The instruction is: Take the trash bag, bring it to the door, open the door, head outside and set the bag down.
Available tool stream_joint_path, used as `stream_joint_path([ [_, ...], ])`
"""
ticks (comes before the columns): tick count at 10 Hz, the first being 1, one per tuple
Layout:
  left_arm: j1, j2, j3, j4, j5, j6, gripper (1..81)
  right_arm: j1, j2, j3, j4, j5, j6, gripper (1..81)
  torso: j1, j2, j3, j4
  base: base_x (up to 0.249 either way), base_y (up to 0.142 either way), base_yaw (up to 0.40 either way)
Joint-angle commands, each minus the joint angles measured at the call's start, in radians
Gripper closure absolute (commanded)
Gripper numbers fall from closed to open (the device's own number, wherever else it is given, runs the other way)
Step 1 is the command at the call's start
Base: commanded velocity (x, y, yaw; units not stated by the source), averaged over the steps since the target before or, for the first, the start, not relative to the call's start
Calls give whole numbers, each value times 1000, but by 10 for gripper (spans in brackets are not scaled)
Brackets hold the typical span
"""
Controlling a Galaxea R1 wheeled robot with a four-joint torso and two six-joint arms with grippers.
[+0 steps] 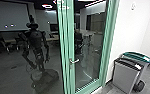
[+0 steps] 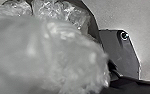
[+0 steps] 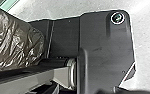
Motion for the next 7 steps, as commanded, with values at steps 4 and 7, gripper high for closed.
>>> stream_joint_path([
  [4, -57, 0, 4, 13, 41, 5, 811, 47, 2, 2, 2, -57, -8, 10, 0, 0, 0, 0, 135, -65, 0],
  [7, -57, 1, 4, 13, 41, 5, 811, 47, 2, 1, 2, -57, -8, 10, 0, 0, 0, 0, 137, -65, 0],
])
